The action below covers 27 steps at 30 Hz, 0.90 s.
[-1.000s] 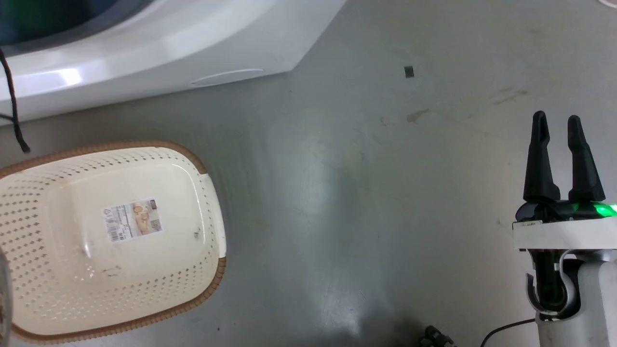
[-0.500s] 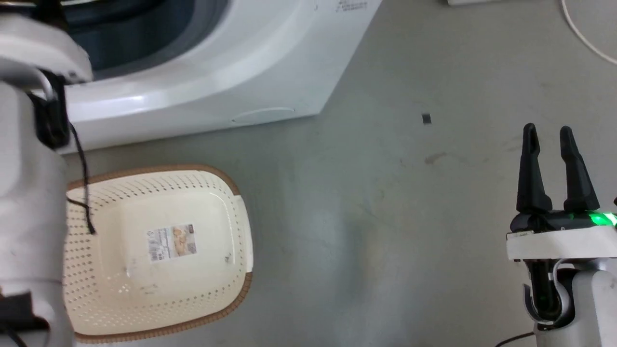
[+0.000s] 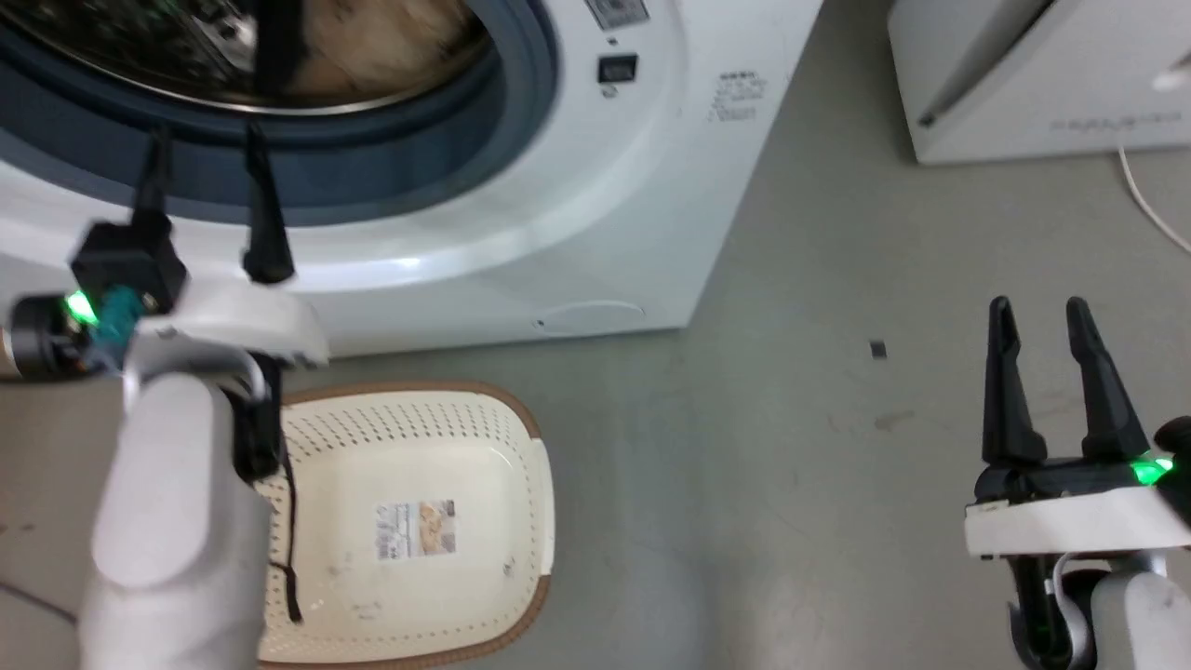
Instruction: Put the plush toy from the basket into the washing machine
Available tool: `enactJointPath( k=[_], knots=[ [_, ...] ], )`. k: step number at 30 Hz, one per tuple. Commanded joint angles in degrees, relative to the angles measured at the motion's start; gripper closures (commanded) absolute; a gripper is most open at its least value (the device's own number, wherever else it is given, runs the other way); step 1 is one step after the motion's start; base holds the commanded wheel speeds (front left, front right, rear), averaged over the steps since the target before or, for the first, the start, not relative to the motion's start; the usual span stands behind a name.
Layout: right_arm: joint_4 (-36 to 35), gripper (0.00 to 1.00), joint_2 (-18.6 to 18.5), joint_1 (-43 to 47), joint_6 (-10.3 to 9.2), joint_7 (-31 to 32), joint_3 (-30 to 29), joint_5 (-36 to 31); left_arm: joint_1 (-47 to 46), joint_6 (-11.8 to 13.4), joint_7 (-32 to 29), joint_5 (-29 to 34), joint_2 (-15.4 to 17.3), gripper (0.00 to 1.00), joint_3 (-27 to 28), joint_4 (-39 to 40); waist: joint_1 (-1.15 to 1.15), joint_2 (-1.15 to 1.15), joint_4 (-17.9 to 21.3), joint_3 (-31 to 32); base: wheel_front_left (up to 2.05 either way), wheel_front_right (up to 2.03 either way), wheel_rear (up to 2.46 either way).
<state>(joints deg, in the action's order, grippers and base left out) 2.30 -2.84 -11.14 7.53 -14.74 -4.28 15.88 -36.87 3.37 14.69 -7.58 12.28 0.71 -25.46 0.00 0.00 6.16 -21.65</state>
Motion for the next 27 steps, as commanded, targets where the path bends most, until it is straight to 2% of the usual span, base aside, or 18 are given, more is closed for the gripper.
enactJointPath(
  k=[1,10,20,27],
  knots=[
    [-0.8,0.00,0.0,1.2,-0.04,-0.3,0.4,-1.4,2.8,-0.2,0.3,0.6,-1.1,0.00,0.3,1.5,0.00,0.00,-2.4,3.4,0.00,0.00,0.00],
    [-2.1,0.00,0.0,5.0,-0.04,-0.3,0.8,-5.1,13.6,-1.3,0.3,3.9,-4.3,0.00,0.1,8.7,0.00,0.00,-5.1,9.4,0.00,0.00,0.00],
    [-2.9,0.00,0.0,9.4,-0.04,-0.3,-0.2,-7.6,24.9,-2.4,0.3,4.8,-6.7,0.00,0.2,11.4,0.00,0.00,-7.4,15.3,0.00,0.00,0.00],
    [-3.1,0.00,0.0,12.5,-0.04,-0.3,-0.7,-8.7,30.6,-2.3,0.3,4.6,-8.2,0.00,-0.2,13.0,0.00,0.00,-8.8,18.2,0.00,0.00,0.00]
  ],
)
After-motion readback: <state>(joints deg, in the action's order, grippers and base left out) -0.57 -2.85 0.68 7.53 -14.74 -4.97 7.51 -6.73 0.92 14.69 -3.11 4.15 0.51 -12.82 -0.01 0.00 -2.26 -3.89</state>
